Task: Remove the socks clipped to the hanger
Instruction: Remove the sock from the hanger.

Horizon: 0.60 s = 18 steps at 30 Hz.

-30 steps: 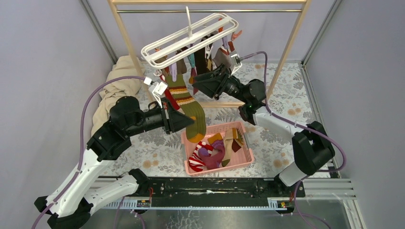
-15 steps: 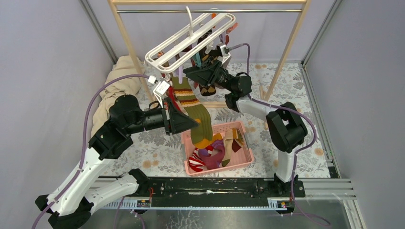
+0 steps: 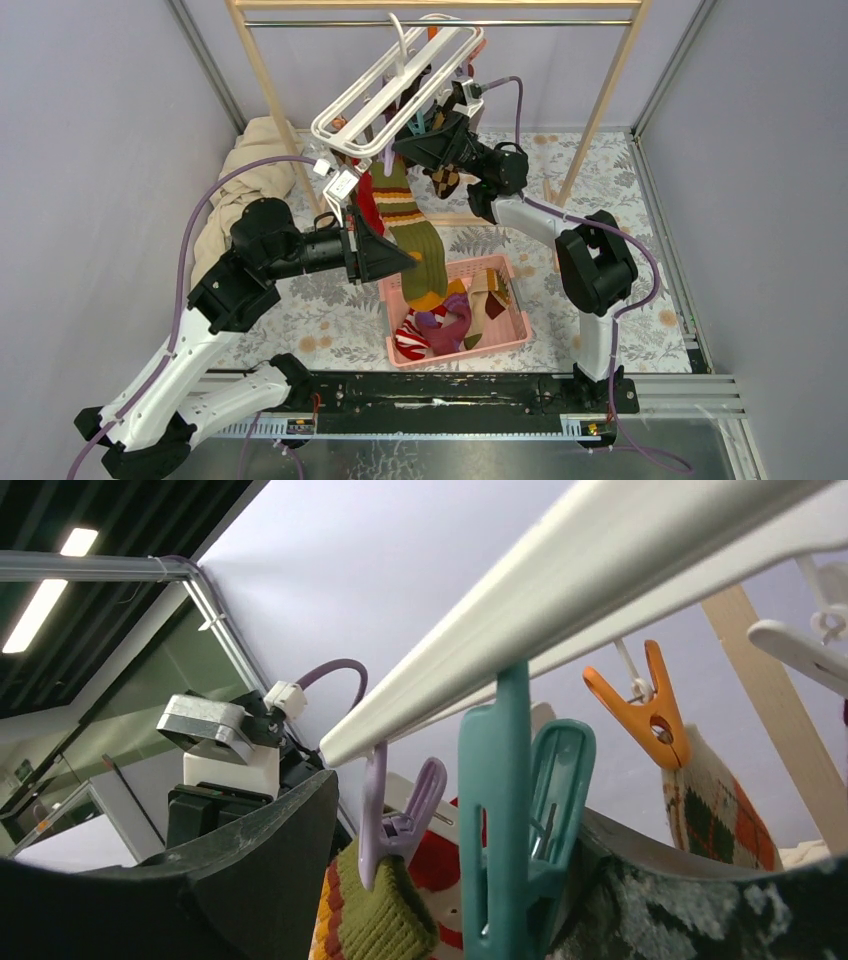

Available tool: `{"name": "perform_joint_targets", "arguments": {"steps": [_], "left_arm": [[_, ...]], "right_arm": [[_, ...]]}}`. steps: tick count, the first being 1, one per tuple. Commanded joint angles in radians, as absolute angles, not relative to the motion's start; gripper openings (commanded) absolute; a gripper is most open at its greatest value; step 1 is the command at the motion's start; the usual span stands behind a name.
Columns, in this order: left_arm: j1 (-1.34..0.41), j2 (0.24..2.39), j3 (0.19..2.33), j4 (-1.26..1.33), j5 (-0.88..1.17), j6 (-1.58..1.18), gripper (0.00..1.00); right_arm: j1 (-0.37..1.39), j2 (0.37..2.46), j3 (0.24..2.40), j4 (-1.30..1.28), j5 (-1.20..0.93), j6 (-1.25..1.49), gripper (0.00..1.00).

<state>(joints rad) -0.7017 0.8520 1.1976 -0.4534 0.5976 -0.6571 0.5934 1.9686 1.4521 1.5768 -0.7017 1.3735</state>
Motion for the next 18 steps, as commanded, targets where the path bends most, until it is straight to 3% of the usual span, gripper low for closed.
{"name": "perform_joint_targets", "arguments": {"steps": [1, 6, 11, 18], "left_arm": [[-0.710, 0.853, 1.185, -0.385, 0.632, -0.656, 0.00], [-0.710, 0.857, 1.175, -0.373, 0.634, -0.660, 0.00], [-0.710, 0.861, 1.171, -0.363, 0.635, -0.666, 0.00], [-0.709, 0.860, 1.161, -0.363, 0.640, -0.666, 0.00]], "right_arm": [[0.589, 1.974, 1.512, 1.706, -0.735, 1.402, 0.72], [0.588, 1.968, 1.514, 1.708, -0.751, 1.405, 0.71], [0.588, 1.961, 1.508, 1.707, -0.762, 1.402, 0.62], [0.588, 1.979, 1.555, 1.707, -0.795, 1.425, 0.63]]}}
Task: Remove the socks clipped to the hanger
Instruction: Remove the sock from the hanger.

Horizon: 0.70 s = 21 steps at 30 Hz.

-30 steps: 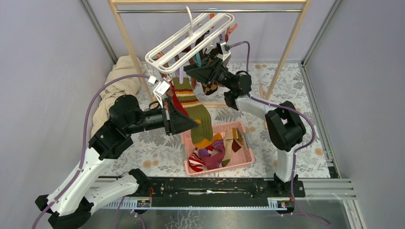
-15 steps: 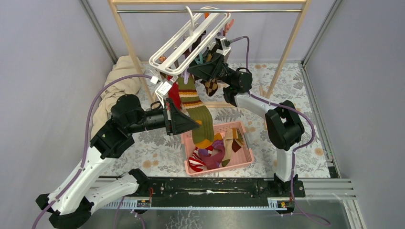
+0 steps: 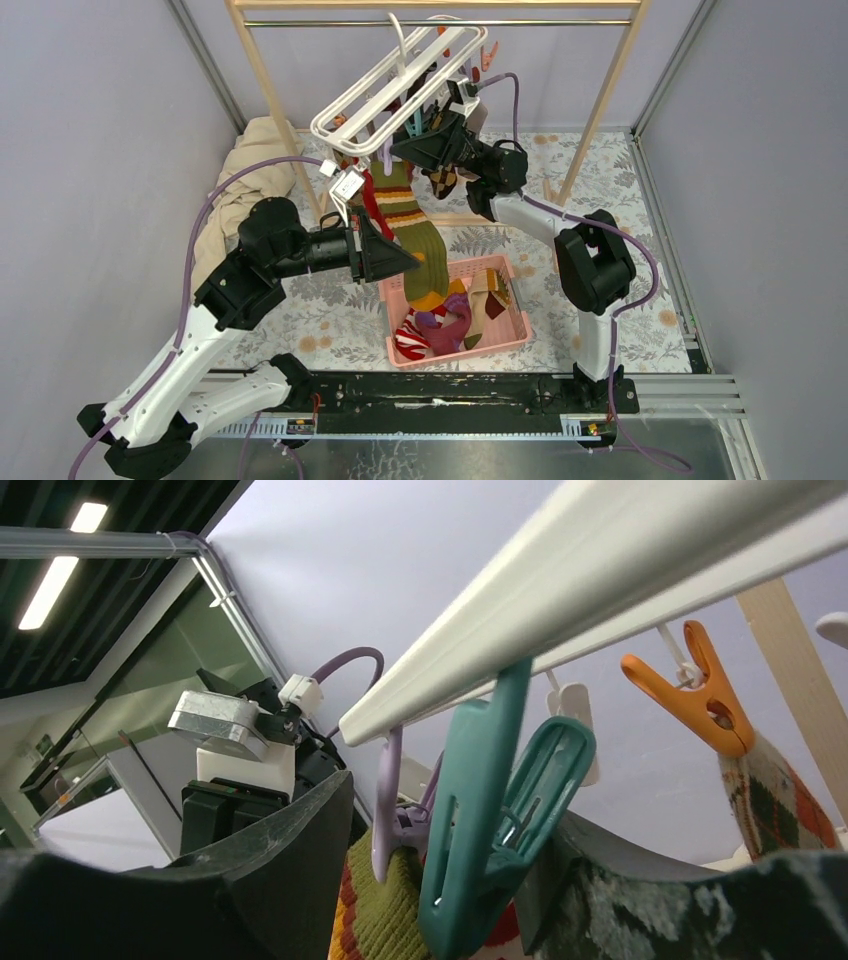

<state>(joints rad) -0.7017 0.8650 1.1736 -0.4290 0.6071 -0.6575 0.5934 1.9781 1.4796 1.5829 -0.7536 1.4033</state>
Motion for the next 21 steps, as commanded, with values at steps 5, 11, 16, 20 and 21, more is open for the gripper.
{"name": "perform_joint_targets", "arguments": {"steps": [5, 11, 16, 20, 21], "left_arm": [[-0.710, 0.853, 1.152, -0.363, 0.640, -0.667, 0.00], [-0.710, 0.852, 1.143, -0.365, 0.639, -0.669, 0.00], [-0.710, 0.850, 1.142, -0.365, 0.638, -0.670, 0.00], [-0.709, 0.844, 1.134, -0.370, 0.635, -0.669, 0.00], [-0.710, 0.842, 1.133, -0.371, 0.635, -0.669, 0.00]], "right_arm": [[0.589, 1.983, 1.585, 1.707, -0.823, 1.442, 0.66], [0.588, 1.995, 1.611, 1.707, -0.837, 1.458, 0.58], [0.588, 1.994, 1.604, 1.708, -0.830, 1.458, 0.47], [0.589, 2.010, 1.619, 1.707, -0.824, 1.470, 0.28], [0.588, 2.013, 1.623, 1.708, -0.824, 1.473, 0.24]]}}
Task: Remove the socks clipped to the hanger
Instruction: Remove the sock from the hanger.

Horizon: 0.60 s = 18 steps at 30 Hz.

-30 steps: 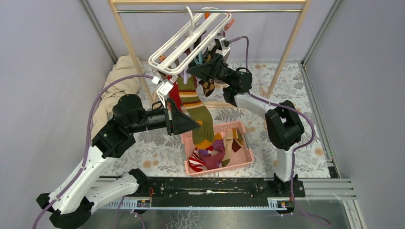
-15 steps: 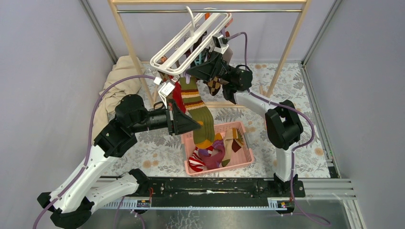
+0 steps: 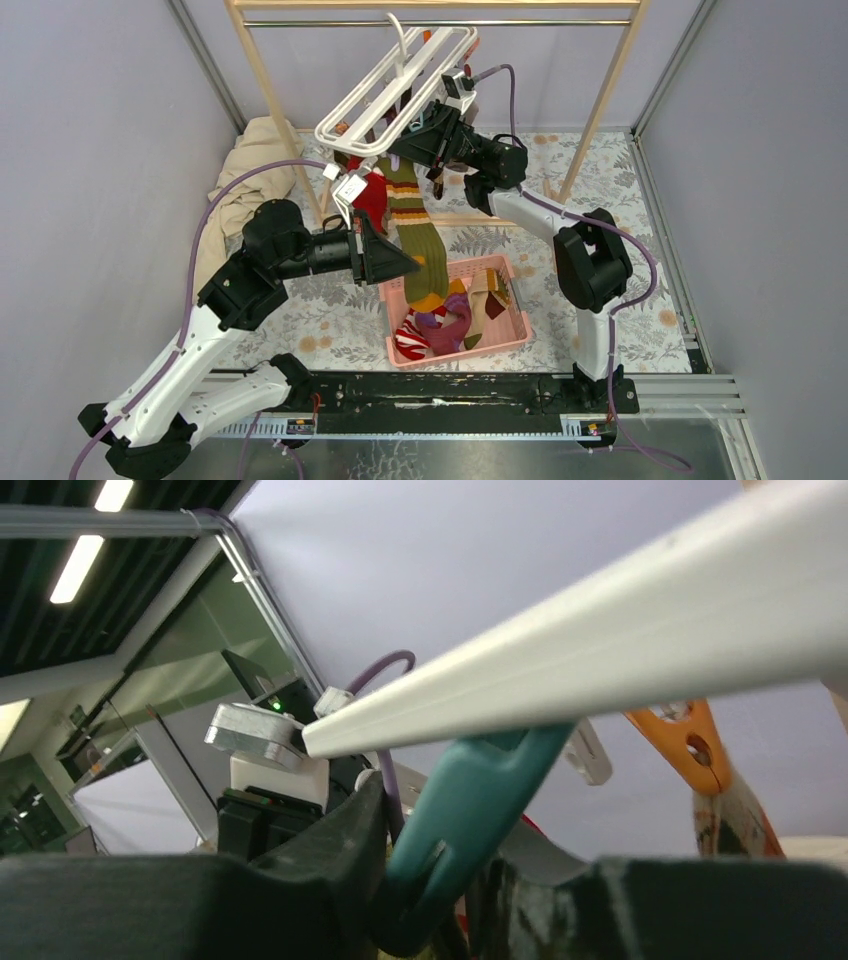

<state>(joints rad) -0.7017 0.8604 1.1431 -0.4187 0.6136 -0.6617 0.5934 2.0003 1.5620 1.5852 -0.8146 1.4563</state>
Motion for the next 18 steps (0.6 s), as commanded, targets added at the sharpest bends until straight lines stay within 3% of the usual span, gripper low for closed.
{"name": "perform_joint_targets", "arguments": {"steps": [1, 3, 6, 15, 16, 18], "left_arm": [[-0.710, 0.841, 1.131, -0.371, 0.634, -0.670, 0.00], [-0.710, 0.839, 1.129, -0.371, 0.633, -0.669, 0.00], [-0.710, 0.838, 1.124, -0.372, 0.636, -0.671, 0.00], [-0.710, 0.797, 1.083, -0.372, 0.654, -0.692, 0.00], [-0.710, 0.792, 1.076, -0.374, 0.654, -0.694, 0.00], [-0.709, 0.782, 1.073, -0.383, 0.649, -0.691, 0.00]], "right_arm": [[0.588, 2.015, 1.624, 1.707, -0.822, 1.475, 0.23], [0.589, 2.018, 1.626, 1.708, -0.821, 1.475, 0.17], [0.587, 2.022, 1.622, 1.697, -0.817, 1.475, 0.00], [0.563, 2.001, 1.590, 1.626, -0.810, 1.431, 0.00], [0.560, 2.003, 1.594, 1.629, -0.813, 1.434, 0.06], [0.560, 2.012, 1.601, 1.650, -0.819, 1.452, 0.33]]}}
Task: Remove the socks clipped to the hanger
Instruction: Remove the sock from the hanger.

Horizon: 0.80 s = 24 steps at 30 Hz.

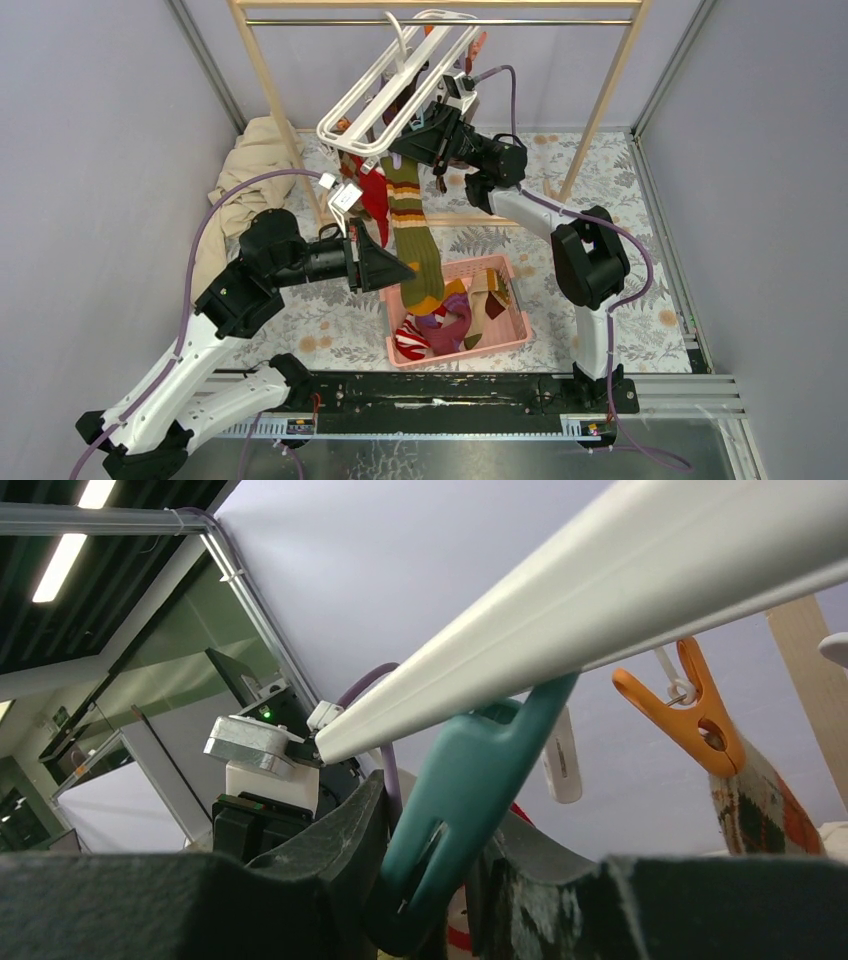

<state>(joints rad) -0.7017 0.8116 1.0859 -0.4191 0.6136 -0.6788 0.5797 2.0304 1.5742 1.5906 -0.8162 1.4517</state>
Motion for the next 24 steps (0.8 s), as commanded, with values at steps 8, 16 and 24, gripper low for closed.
{"name": "perform_joint_targets", "arguments": {"steps": [8, 16, 24], "left_arm": [[-0.710, 0.776, 1.073, -0.401, 0.643, -0.682, 0.00], [-0.710, 0.782, 1.085, -0.409, 0.641, -0.677, 0.00], [-0.710, 0.792, 1.099, -0.417, 0.642, -0.675, 0.00]], "right_arm": [[0.552, 2.038, 1.636, 1.706, -0.821, 1.512, 0.55], [0.547, 2.033, 1.647, 1.707, -0.849, 1.527, 0.53], [0.532, 2.071, 1.692, 1.706, -0.868, 1.585, 0.00]]}}
